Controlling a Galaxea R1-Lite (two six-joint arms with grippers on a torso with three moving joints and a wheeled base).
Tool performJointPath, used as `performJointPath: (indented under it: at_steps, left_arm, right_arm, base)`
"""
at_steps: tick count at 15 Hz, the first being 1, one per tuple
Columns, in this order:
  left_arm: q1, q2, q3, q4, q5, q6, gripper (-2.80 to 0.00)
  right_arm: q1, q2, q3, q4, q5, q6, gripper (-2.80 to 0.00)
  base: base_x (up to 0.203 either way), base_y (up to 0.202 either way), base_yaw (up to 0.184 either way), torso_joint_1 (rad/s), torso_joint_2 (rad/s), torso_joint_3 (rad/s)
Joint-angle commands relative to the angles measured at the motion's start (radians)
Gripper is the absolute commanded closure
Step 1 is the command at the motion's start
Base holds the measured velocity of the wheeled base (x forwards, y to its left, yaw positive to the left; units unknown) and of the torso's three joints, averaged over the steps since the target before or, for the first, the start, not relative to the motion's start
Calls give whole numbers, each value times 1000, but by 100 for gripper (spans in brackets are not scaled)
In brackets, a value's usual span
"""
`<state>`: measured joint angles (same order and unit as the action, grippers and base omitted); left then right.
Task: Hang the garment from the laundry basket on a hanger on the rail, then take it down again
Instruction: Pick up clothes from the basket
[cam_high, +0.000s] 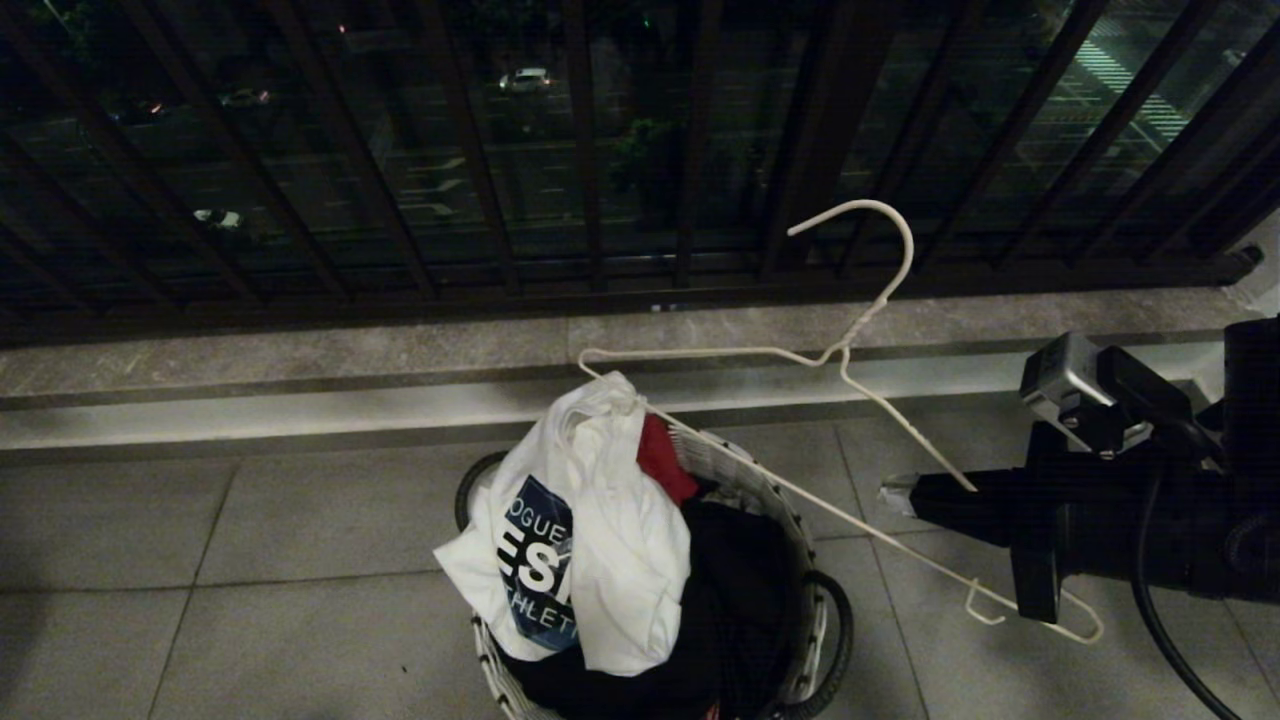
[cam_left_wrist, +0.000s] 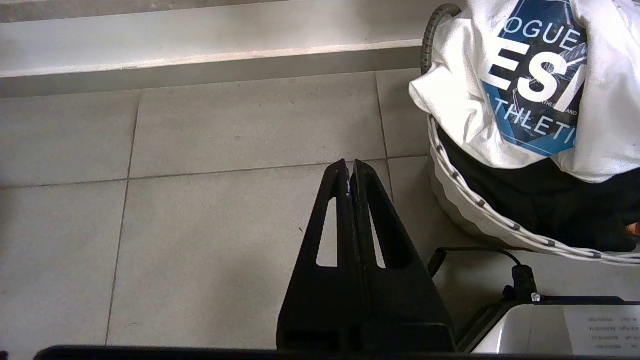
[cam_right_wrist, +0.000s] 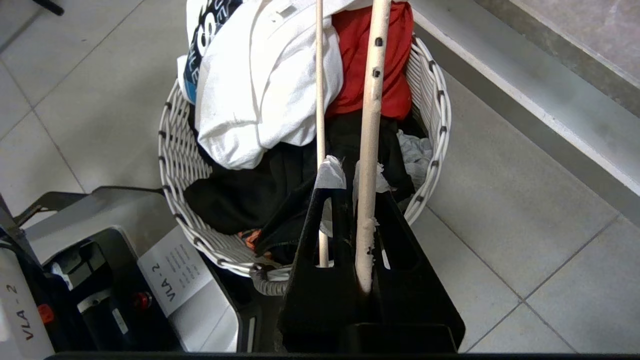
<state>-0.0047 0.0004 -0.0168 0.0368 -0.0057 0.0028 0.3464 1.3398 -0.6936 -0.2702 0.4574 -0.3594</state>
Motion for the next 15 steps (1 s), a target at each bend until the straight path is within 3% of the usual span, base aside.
performJointPath:
  at_steps: [1,9,15]
  left_arm:
    - [0,1,0,-1,0,0,0]
    - [0,0,-37,-1,17,5,0]
    - [0,215,-175,8,-63,6,0]
  right_arm:
    - [0,8,-1,-1,3,-3,0]
    - [0,36,0,-3,-14,-3,0]
    - [-22,-6,-1,-79,-17,3,0]
  base:
    - [0,0,0,0,0,0]
    - [0,0,0,0,0,0]
    - [0,0,0,0,0,0]
